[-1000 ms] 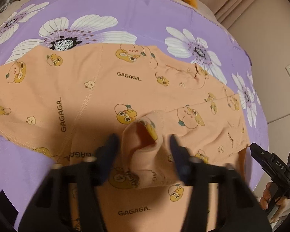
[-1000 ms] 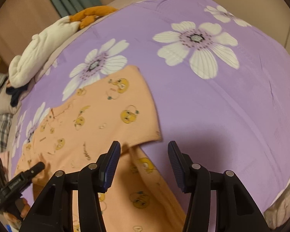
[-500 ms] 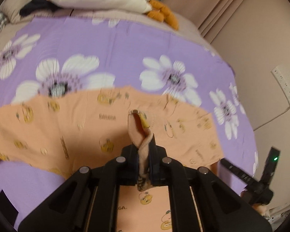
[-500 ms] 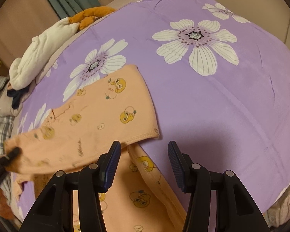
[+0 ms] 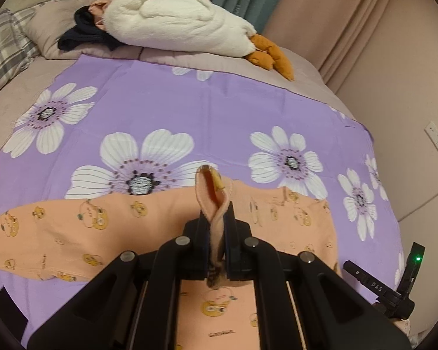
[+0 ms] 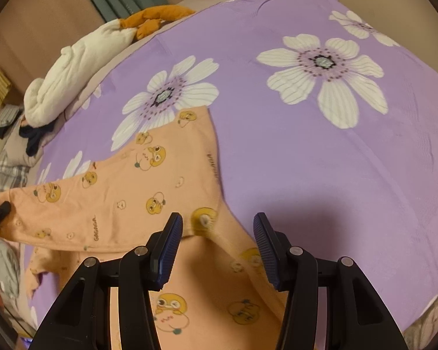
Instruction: Fold small clothes
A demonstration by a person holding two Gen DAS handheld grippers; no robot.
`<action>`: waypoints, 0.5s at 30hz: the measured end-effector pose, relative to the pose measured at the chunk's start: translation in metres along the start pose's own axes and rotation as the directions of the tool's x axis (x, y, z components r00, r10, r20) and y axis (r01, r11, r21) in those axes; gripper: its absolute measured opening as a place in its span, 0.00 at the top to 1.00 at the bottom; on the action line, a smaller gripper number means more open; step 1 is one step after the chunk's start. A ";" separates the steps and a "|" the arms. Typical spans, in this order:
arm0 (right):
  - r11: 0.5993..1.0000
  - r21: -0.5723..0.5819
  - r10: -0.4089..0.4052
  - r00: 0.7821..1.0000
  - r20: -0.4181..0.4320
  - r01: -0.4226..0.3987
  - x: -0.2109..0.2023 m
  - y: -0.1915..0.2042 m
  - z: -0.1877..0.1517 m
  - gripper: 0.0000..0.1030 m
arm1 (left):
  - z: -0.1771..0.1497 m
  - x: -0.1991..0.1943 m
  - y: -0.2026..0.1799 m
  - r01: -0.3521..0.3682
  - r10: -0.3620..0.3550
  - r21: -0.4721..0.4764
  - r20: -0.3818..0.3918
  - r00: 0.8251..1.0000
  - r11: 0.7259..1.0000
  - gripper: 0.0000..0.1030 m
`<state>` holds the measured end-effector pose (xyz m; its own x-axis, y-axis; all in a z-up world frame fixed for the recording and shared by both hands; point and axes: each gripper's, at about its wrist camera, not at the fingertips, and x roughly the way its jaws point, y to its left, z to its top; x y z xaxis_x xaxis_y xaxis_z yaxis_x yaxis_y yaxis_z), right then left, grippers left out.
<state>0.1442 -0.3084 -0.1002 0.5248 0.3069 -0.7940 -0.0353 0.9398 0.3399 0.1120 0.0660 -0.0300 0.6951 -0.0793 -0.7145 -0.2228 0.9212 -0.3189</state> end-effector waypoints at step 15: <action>0.999 -0.039 0.012 0.999 -0.042 -0.014 0.021 0.024 0.003 0.49 | -0.010 0.021 0.034 -0.060 0.058 -0.023 -0.063 0.996 0.998 0.93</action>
<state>0.1567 -0.2797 -0.1067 0.4881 0.3242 -0.8103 -0.0753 0.9406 0.3309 0.1121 0.0916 -0.0615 0.6364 -0.0493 -0.7698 -0.2796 0.9154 -0.2897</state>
